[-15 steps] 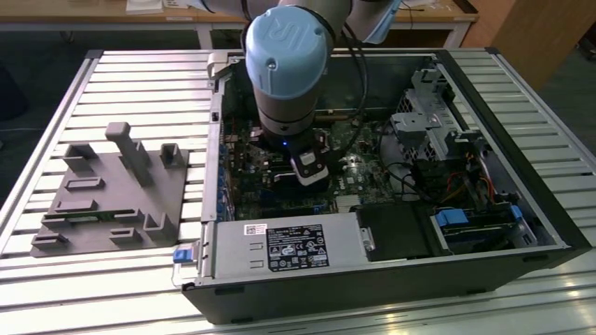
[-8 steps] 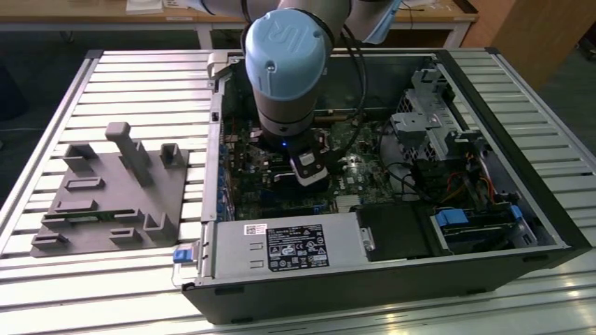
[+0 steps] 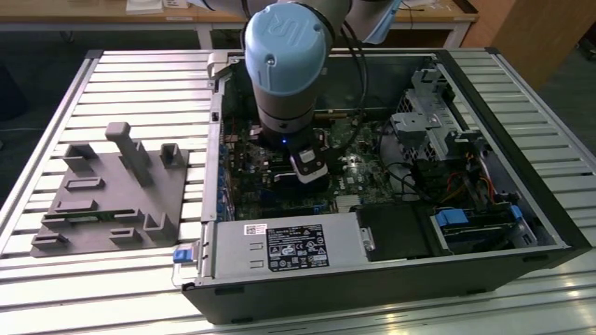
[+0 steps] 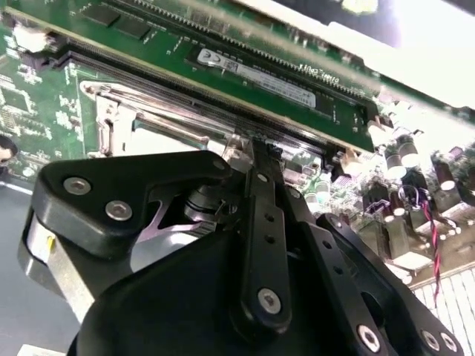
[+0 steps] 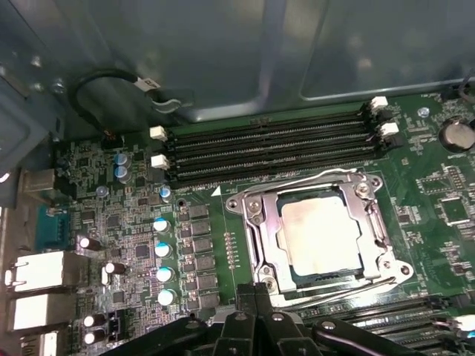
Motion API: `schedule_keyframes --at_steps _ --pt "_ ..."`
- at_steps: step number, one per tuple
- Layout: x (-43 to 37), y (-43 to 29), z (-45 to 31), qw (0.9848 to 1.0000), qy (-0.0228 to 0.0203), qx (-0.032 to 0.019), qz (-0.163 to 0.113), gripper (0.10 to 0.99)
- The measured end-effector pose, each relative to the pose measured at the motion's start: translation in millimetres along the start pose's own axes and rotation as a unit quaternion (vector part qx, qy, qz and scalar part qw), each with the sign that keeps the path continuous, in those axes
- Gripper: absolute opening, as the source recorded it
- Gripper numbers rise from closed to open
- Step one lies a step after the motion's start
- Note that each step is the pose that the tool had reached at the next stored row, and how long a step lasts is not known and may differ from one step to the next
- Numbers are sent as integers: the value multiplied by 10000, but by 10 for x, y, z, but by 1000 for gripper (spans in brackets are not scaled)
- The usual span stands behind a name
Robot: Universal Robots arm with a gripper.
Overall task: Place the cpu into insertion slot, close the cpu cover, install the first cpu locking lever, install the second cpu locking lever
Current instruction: 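Install the second cpu locking lever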
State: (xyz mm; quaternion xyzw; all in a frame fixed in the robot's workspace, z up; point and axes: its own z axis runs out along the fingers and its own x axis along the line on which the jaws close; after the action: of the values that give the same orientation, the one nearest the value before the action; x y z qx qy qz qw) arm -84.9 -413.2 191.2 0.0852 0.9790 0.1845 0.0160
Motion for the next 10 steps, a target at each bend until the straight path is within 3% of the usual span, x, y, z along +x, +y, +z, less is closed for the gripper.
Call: schedule_keyframes --at_steps 4,7,10 --pt "0 38 -101 10000 -2 14 -1 106" --pt "-6 65 -166 9998 -33 176 2 106" --pt "-48 73 -165 9997 -55 251 29 106"
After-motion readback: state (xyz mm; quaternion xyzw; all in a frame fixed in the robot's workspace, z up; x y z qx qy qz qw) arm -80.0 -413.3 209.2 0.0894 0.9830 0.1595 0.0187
